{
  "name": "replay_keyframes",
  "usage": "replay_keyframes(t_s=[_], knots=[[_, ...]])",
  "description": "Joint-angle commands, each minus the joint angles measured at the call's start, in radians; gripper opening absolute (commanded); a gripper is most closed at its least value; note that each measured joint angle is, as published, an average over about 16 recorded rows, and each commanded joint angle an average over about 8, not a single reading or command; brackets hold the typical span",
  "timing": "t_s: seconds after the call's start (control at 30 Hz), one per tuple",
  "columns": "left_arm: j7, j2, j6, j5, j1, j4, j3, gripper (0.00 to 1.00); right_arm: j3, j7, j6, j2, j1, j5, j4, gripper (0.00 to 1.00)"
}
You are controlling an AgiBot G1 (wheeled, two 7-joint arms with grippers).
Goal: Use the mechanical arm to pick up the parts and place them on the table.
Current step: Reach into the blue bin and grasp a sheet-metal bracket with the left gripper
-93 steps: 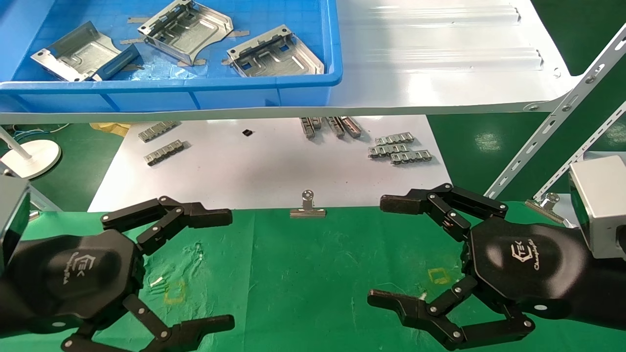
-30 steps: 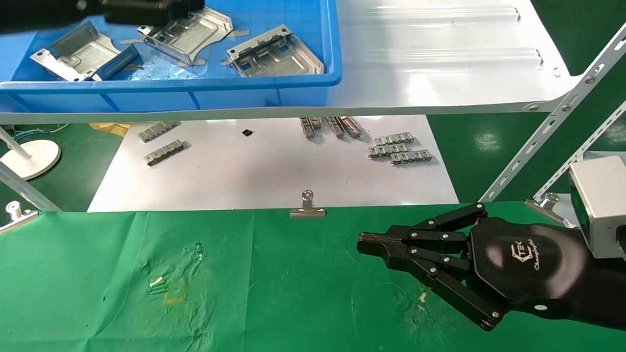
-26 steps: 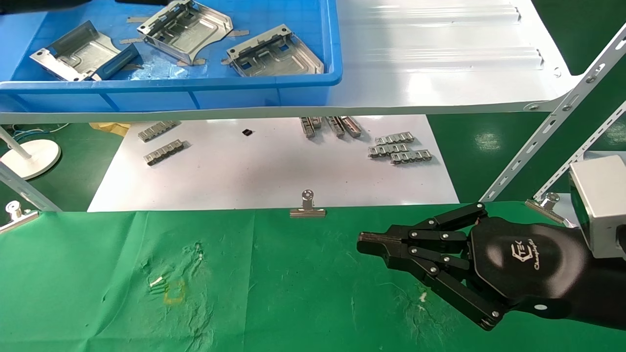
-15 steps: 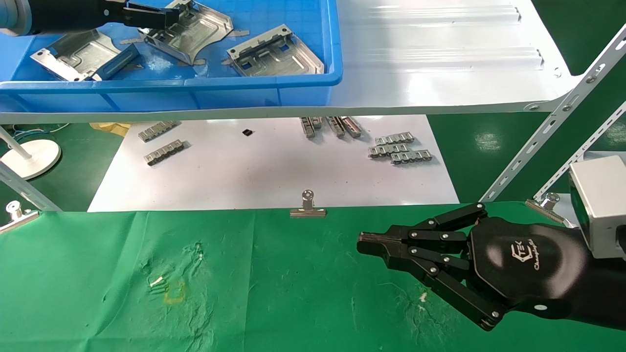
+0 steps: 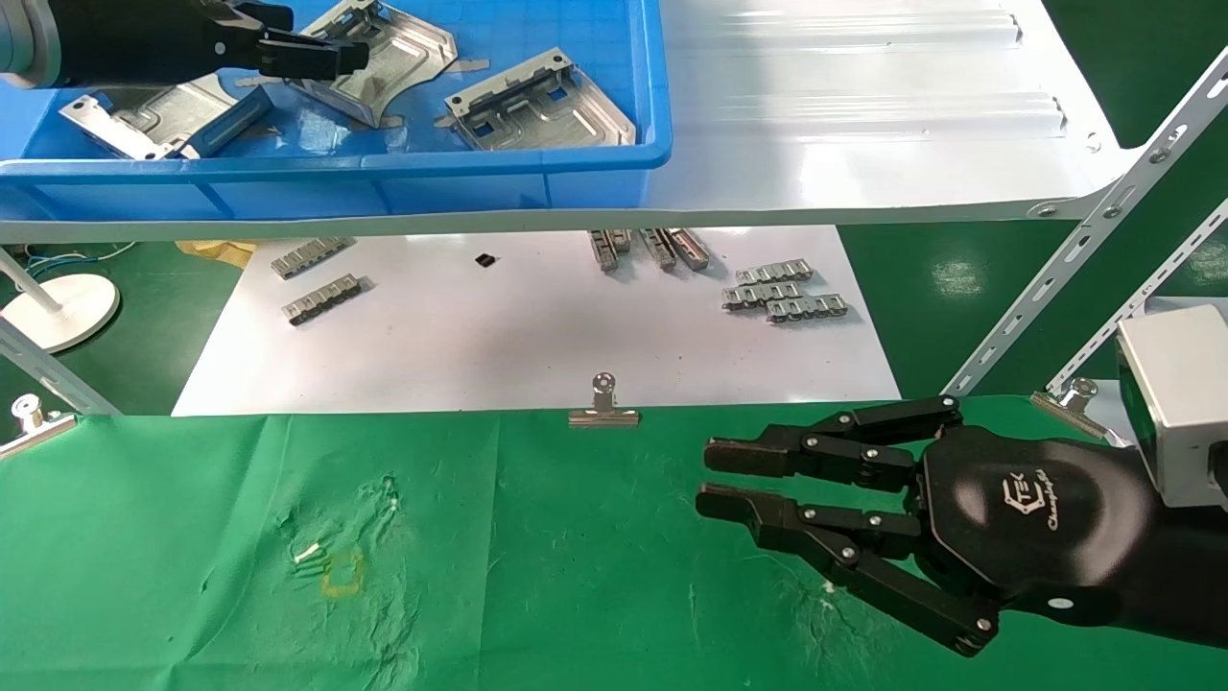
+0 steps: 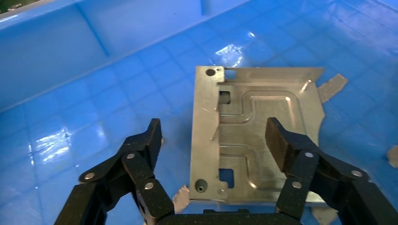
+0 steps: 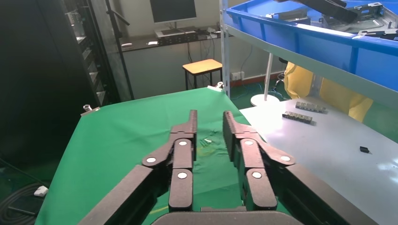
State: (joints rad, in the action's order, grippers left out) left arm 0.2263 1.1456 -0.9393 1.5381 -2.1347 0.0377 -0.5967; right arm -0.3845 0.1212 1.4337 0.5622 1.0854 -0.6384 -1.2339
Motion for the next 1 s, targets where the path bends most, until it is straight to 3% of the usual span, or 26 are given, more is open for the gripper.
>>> replay_keyframes(t_s=[0.03,0.73,1.0], knots=[[-0.007,-0.001,-0.010,-0.001,-0.001,-0.003,0.001,0.00,0.000,0.000,0.000,0.000,0.000,0.000,0.000,1.00],[-0.045,0.002,-0.001,-0.013,-0.010,-0.018,0.009,0.00,0.000,0.000,0.000,0.000,0.000,0.000,0.000,1.00],[-0.097,-0.031,-0.121,-0.076,-0.031,0.021,0.051,0.00,0.000,0.000,0.000,0.000,0.000,0.000,0.000,1.00]])
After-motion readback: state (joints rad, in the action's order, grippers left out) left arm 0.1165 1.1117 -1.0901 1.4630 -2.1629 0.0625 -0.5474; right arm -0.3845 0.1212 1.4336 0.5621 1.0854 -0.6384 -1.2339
